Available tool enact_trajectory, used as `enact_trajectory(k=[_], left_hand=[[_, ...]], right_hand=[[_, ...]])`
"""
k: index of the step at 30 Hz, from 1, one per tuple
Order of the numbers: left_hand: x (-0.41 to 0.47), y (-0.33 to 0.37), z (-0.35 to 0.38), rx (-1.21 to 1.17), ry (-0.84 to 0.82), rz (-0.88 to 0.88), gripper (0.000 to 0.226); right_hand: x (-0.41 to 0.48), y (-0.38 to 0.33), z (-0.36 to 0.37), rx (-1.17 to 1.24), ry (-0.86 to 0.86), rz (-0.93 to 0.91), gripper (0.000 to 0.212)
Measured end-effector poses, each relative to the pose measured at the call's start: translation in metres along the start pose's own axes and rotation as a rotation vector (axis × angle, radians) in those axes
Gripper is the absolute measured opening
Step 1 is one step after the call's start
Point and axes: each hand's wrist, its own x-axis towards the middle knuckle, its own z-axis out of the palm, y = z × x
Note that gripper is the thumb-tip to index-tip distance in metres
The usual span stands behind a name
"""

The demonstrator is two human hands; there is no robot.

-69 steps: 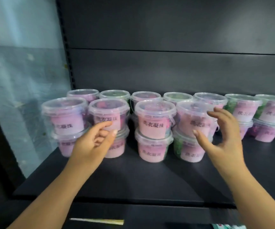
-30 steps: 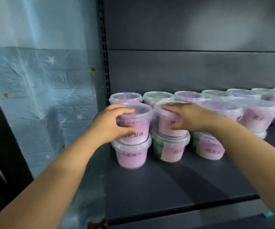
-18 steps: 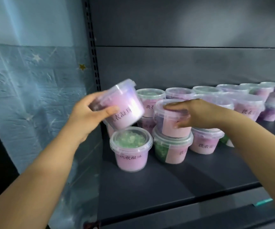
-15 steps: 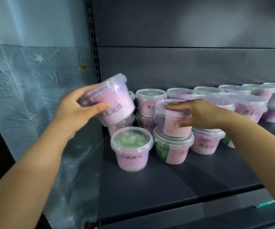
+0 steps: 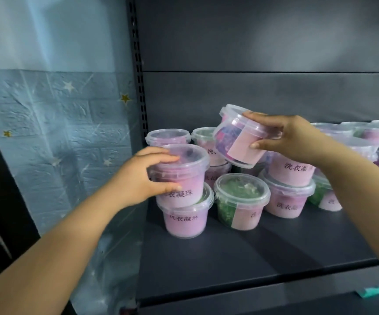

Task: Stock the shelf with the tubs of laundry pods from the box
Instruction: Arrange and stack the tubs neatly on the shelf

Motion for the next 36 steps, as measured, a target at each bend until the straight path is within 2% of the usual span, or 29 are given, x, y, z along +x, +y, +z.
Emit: enact_trajectory(k=[8, 10, 12, 15, 18, 26, 30, 36], left_hand=[[0.025, 0.021, 0.033, 0.005, -0.04, 0.069, 0.052], [0.023, 0.023, 0.025, 0.025, 0.003, 0.1, 0.059], [0.02, 0.024, 0.01, 0.038, 0.063, 0.106, 0.053], [0.018, 0.022, -0.006, 0.102, 0.098, 0.074, 0.054], [0.02, 0.016, -0.002, 0.177, 0.049, -0.005, 0.059], [0.018, 0.013, 0.018, 0.121, 0.033, -0.046, 0.054], [0.021, 0.019, 0.025, 0.137, -0.001, -0.049, 0.053], [0.019, 0.017, 0.021, 0.143, 0.031, -0.056, 0.055]], right_hand=[[-0.019, 0.016, -0.005, -0.159, 0.002, -0.008, 0.065], [-0.021, 0.016, -0.005, -0.135, -0.004, -0.007, 0.065], [-0.02, 0.014, -0.003, -0.111, -0.03, -0.025, 0.066], [-0.015, 0.013, 0.011, -0.122, -0.124, -0.031, 0.064], [-0.009, 0.015, 0.029, -0.164, -0.195, 0.002, 0.062], [-0.01, 0.018, 0.029, -0.261, -0.251, 0.057, 0.059], [-0.017, 0.015, 0.022, -0.215, -0.247, 0.108, 0.057], [-0.018, 0.003, 0.033, -0.324, -0.174, 0.074, 0.049]])
